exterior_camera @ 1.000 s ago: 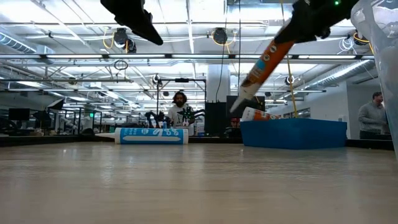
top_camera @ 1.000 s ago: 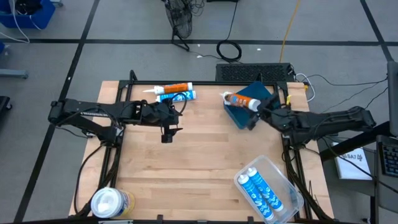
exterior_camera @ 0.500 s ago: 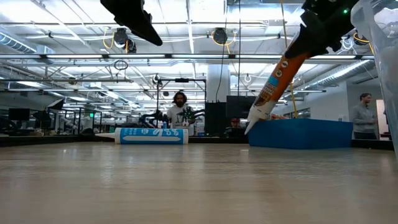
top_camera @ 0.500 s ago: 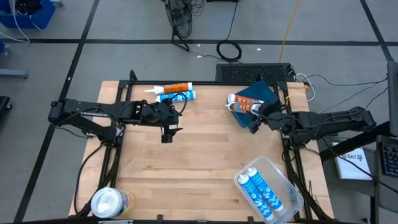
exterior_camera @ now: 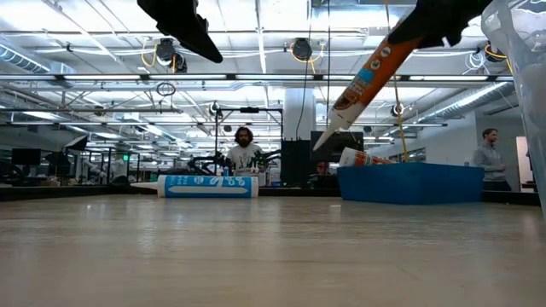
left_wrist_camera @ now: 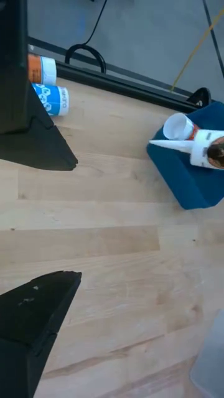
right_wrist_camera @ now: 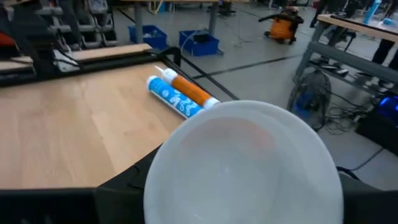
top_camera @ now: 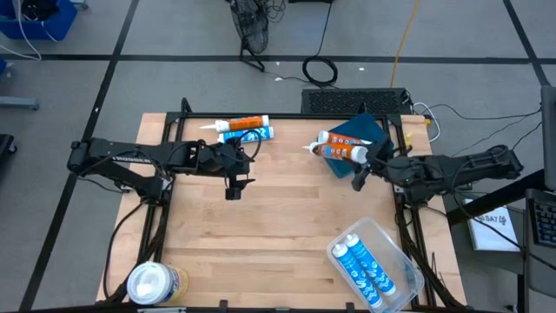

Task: Pick & place silicon tubes, Sealant and Lysol wipes
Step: Put the bottom orange sealant into the blue bin

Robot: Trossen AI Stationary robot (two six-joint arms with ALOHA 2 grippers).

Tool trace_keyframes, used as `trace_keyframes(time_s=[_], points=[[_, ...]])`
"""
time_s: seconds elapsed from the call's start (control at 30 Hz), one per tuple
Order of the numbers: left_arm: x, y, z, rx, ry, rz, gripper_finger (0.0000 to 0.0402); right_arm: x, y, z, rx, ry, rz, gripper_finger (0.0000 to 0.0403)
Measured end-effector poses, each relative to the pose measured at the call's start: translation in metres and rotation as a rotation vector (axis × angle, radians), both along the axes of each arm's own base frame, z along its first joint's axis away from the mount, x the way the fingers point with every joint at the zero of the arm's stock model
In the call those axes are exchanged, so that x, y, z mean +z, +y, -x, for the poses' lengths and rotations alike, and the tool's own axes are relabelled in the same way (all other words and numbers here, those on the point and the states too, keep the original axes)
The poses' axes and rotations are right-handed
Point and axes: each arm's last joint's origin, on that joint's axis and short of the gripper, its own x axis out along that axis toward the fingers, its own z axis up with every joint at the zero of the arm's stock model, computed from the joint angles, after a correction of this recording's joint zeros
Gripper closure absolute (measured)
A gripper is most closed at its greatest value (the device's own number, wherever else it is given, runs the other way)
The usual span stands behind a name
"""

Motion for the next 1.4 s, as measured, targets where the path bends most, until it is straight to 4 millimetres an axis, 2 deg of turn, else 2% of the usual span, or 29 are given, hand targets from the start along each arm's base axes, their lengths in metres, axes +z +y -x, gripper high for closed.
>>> trace_keyframes(time_s=[0.13,0.27,0.37,0.53,0.83,0.97,1.07,1.4], points=[[0.0,0.0,0.0,-0.002,0.001,-0.002,0.0131,0.015,0.003,0.009,-0.016,0.045,0.0,0.0196],[0.0,0.0,0.0,-0.002,0.002,-0.002,0.0131,0.053,0.007,0.019,0.029,0.029,-0.018,0.0196],[0.0,0.0,0.0,-0.001,0.005,-0.002,0.0131,0.076,0.007,0.026,0.022,0.085,-0.036,0.0196],[-0.001,0.0,0.0,-0.002,0.006,-0.003,0.013,0.09,0.005,0.017,-0.067,0.259,-0.064,0.0196],[0.0,0.0,0.0,-0.002,0.006,-0.003,0.0131,0.058,-0.003,-0.026,-0.292,0.728,-0.215,0.0196],[0.0,0.0,0.0,-0.001,0.0,-0.003,0.0131,0.048,-0.008,-0.047,-0.309,0.778,-0.216,0.0196],[0.0,0.0,0.0,-0.001,-0.001,-0.003,0.0131,0.037,-0.014,-0.058,-0.353,0.868,-0.193,0.0196],[0.0,0.0,0.0,0.001,0.001,0.0,0.0131,0.011,-0.032,-0.087,-0.458,0.978,-0.108,0.0196]])
